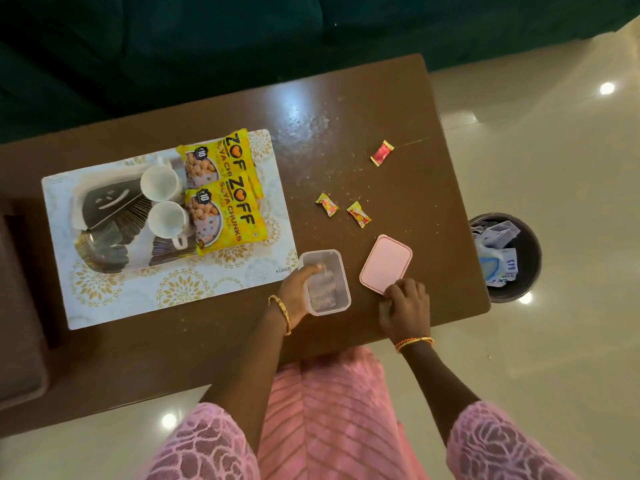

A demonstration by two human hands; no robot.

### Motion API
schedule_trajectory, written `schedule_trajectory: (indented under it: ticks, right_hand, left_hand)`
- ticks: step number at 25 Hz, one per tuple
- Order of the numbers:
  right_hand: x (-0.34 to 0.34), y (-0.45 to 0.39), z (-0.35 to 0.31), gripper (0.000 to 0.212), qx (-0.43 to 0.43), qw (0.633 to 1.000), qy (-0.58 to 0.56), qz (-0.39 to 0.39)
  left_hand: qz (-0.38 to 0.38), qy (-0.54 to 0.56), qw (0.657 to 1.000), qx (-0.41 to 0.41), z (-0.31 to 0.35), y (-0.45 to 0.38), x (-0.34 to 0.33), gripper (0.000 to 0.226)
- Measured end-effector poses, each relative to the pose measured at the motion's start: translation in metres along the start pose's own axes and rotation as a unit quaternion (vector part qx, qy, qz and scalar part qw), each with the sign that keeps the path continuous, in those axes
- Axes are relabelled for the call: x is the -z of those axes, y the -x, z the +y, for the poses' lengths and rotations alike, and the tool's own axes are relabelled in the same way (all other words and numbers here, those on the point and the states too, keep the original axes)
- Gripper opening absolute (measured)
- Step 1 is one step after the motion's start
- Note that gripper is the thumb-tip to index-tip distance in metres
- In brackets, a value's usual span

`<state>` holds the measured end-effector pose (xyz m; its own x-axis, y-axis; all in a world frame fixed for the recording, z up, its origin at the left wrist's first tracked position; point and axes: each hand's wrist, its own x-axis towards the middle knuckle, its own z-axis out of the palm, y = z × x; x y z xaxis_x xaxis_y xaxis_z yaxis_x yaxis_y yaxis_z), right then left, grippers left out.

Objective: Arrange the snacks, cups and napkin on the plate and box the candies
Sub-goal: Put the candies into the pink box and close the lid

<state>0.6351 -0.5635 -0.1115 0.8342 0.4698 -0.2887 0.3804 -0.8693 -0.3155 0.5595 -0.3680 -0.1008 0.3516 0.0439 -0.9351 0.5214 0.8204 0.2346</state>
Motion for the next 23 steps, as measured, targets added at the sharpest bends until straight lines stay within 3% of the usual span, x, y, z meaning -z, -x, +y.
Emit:
schedule_trajectory:
  ticks: [3,5,9,11,13,17,20,21,23]
  right_hand:
    - [0.019,-0.034,-0.019,0.01,-0.058,0.988,-0.142,0.035]
    - [0.028,-0.076,-0.036,0.01,-0.057,0.976,-0.208,0.044]
    - [0.019,-0.139,-0.057,0.032,-0.037,0.989,-0.136,-0.047]
    - [0.011,-0.148,-0.058,0.043,-0.03,0.992,-0.079,-0.098]
    - [0.007,-0.152,-0.056,0.04,-0.018,0.992,-0.069,-0.1]
    - [0.017,-0.147,-0.057,0.02,-0.038,0.98,-0.185,-0.065]
    - [0.029,-0.113,-0.064,0.016,-0.058,0.935,-0.335,-0.097]
    - [0.03,-0.098,-0.066,0.017,-0.055,0.925,-0.356,-0.118]
    - [0.026,-0.073,-0.07,0.018,-0.045,0.939,-0.319,-0.122]
  left_hand:
    - [0.104,-0.093,0.99,-0.038,0.003,-0.011,-0.01,0.021]
    - [0.132,-0.08,0.987,-0.047,0.007,-0.016,-0.017,0.026]
    - [0.216,-0.182,0.953,-0.108,0.007,-0.02,-0.025,0.046]
    - [0.278,-0.225,0.925,-0.129,0.005,-0.019,-0.028,0.047]
    - [0.321,-0.25,0.902,-0.143,0.005,-0.018,-0.031,0.045]
    - [0.333,-0.23,0.902,-0.15,0.006,-0.016,-0.034,0.033]
    - [0.316,-0.189,0.91,-0.19,0.003,-0.01,-0.032,0.022]
    - [0.311,-0.189,0.908,-0.206,0.001,-0.008,-0.03,0.02]
    - [0.305,-0.194,0.905,-0.223,0.0,-0.005,-0.026,0.02]
